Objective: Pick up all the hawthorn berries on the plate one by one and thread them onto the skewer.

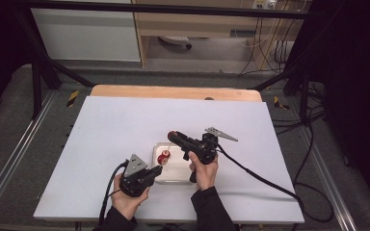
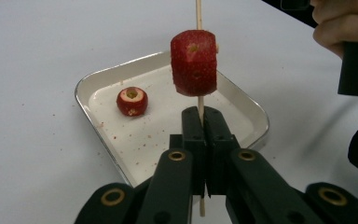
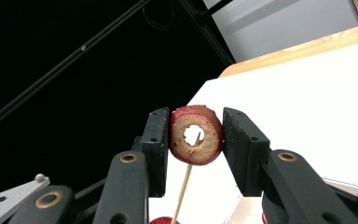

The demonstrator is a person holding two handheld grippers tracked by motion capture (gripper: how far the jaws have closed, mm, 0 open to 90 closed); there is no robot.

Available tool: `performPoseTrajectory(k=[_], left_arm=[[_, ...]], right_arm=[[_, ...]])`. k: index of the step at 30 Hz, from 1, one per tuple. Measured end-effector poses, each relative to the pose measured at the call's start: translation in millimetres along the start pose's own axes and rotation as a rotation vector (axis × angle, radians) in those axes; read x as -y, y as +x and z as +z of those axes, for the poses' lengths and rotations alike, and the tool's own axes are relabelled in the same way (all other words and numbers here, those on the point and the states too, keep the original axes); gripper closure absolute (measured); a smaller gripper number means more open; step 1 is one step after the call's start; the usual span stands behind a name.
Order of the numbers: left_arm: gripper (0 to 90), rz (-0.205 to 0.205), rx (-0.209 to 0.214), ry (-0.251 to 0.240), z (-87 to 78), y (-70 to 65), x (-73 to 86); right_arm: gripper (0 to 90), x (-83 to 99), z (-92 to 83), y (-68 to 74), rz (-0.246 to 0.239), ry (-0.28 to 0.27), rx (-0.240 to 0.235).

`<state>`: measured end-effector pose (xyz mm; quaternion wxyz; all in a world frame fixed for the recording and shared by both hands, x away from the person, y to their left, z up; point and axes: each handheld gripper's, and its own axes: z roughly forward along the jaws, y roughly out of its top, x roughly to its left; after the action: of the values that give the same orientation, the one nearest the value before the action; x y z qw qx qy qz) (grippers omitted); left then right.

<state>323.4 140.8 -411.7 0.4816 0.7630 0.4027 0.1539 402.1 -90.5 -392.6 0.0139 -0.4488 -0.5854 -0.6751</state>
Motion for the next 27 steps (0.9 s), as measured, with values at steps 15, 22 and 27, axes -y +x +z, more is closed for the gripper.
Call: performPoseTrajectory(k=[15, 22, 27], left_arm=[[88.7, -0.032, -0.014, -0.076, 3.7, -12.7, -2.2], [88.7, -0.007, -0.014, -0.058, 1.5, -8.7, 3.8], [88.7, 0.040, -0.025, -0.033, 1.1, -7.3, 2.2]], right_arm=[[63.4, 1.3, -3.2, -0.4, 0.045, -0.094, 0.005], [63.3, -3.3, -4.2, -4.7, 0.060, -0.115, 0.004], [63.3, 0.7, -3.3, -6.0, 0.052, -0.095, -0.010]])
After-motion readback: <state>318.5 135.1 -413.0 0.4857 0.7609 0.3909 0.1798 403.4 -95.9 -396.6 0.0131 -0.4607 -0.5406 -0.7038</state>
